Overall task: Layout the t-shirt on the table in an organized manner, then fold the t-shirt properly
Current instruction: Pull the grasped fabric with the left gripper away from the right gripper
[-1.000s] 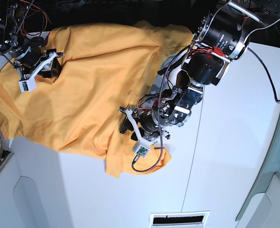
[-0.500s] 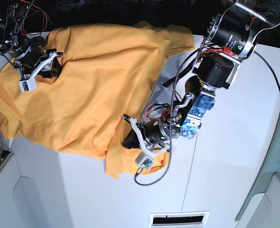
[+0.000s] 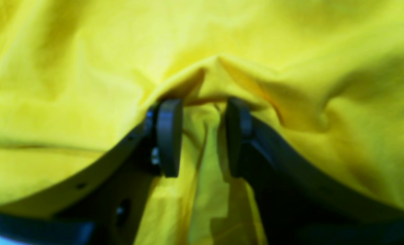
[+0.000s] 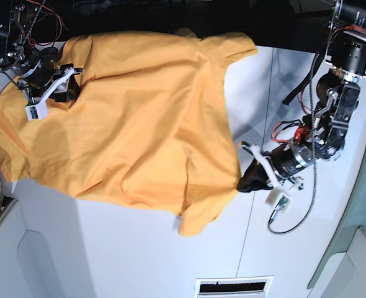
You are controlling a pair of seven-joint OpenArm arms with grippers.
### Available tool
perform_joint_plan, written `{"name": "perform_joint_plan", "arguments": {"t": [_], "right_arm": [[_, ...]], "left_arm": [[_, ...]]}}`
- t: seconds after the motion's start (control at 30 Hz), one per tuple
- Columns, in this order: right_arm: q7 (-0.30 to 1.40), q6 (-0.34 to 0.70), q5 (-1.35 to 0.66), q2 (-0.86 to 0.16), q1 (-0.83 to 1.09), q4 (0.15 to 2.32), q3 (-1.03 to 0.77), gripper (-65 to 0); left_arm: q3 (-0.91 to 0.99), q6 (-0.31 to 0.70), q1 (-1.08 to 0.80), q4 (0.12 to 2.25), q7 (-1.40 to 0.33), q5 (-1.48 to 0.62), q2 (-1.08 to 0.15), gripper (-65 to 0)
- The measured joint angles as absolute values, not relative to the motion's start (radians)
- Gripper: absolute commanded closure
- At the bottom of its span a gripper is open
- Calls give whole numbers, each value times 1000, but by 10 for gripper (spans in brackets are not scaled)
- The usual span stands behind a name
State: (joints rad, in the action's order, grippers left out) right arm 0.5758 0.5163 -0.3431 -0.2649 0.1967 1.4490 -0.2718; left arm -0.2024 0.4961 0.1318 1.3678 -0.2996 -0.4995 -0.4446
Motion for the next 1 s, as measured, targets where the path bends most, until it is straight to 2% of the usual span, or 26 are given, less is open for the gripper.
{"name": "perform_joint_plan", "arguments": {"t": [0.1, 0.23, 0.37, 0.73, 0.87, 0.9, 1.0], "right_arm": [[575, 516, -343, -265, 197, 1449, -272, -223], [575, 516, -343, -265, 196, 1449, -272, -223], [572, 516, -343, -265, 197, 1449, -272, -223], [561, 517, -342, -265, 197, 1449, -272, -223], [555, 516, -341, -265, 197, 1449, -272, -223], [553, 516, -341, -265, 197, 1449, -272, -223], [542, 516, -340, -265, 197, 1449, -272, -223]], "left_arm": [[-74, 519, 21, 1414, -321, -543, -477, 0], [68, 678, -106, 1465, -323, -656, -498, 0], [123, 686, -207, 1507, -391, -783, -493, 0], [273, 686, -402, 1531, -397, -814, -445, 0], [334, 685, -438, 1534, -450, -861, -441, 0], [343, 685, -446, 1534, -460, -871, -437, -15], [345, 686, -455, 1534, -470, -878, -433, -115]]}}
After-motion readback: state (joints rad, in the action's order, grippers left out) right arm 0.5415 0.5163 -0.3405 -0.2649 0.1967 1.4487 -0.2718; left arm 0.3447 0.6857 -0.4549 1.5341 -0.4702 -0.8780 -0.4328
